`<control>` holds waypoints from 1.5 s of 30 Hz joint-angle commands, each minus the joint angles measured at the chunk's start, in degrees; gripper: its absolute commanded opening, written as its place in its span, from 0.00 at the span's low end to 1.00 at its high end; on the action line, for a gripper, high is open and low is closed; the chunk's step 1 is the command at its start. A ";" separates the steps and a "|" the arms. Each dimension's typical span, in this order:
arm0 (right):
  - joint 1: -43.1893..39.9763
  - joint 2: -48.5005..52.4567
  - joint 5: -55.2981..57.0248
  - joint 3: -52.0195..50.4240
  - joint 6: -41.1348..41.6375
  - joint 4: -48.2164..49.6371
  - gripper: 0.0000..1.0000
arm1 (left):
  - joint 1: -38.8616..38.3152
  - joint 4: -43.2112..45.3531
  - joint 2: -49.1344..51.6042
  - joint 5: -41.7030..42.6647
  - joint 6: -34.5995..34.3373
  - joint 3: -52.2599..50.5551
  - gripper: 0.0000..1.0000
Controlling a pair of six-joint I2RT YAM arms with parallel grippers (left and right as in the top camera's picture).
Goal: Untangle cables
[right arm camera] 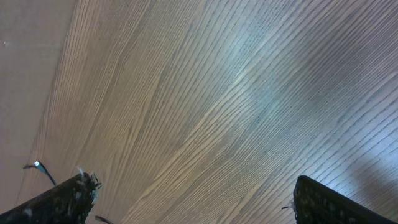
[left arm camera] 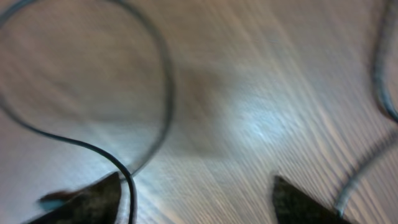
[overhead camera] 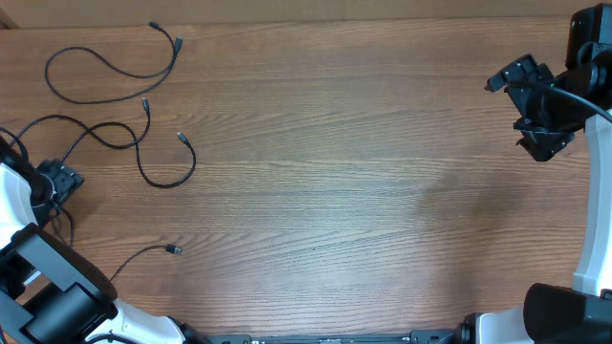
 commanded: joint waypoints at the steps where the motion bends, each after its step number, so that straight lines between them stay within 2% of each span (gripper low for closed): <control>1: 0.09 -0.24 0.52 0.39 -0.42 0.15 1.00 | 0.15 0.17 -1.31 7.74 5.62 1.38 0.79; 4: 0.09 -0.24 0.52 0.39 -0.42 0.15 1.00 | 0.20 -0.76 -1.29 6.62 7.56 1.38 0.81; 6: 0.09 -0.24 0.52 0.39 -0.42 0.15 1.00 | 0.20 -2.01 -1.29 1.92 7.72 1.38 0.90; 8: 0.09 -0.24 0.52 0.39 -0.42 0.15 1.00 | 0.24 -4.33 -1.29 -8.26 5.01 1.40 0.86; 9: 0.09 -0.24 0.52 0.39 -0.42 0.15 1.00 | 0.22 -4.81 -1.33 -9.81 3.89 1.46 0.84; 13: 0.09 -0.24 0.52 0.39 -0.42 0.15 1.00 | 0.22 -9.60 -2.10 -7.67 -3.58 7.13 0.84; 14: 0.09 -0.24 0.52 0.39 -0.42 0.15 1.00 | 0.22 -10.78 -2.36 -7.69 -4.76 8.70 0.85; 16: 0.09 -0.24 0.52 0.39 -0.42 0.15 1.00 | 0.22 -13.94 -3.17 -7.69 -8.46 13.00 0.95; 17: 0.09 -0.24 0.52 0.39 -0.42 0.15 1.00 | 0.22 -17.64 -3.80 -7.67 -12.85 16.52 0.99; 19: 0.09 -0.24 0.52 0.39 -0.42 0.15 1.00 | 0.22 -23.04 -4.55 -7.69 -17.81 18.97 0.99; 24: 0.09 -0.24 0.52 0.39 -0.42 0.15 1.00 | 0.09 -32.37 -5.01 -7.34 -25.05 16.48 1.00; 29: 0.09 -0.24 0.52 0.39 -0.42 0.15 1.00 | 0.11 -30.84 -5.01 0.96 -25.94 7.13 1.00; 37: 0.09 -0.24 0.52 0.39 -0.42 0.15 1.00 | 0.17 -21.16 -5.01 0.00 -25.94 -7.45 1.00; 45: 0.09 -0.24 0.52 0.39 -0.42 0.15 1.00 | 0.07 -16.79 -5.01 -0.83 -23.17 -7.91 0.98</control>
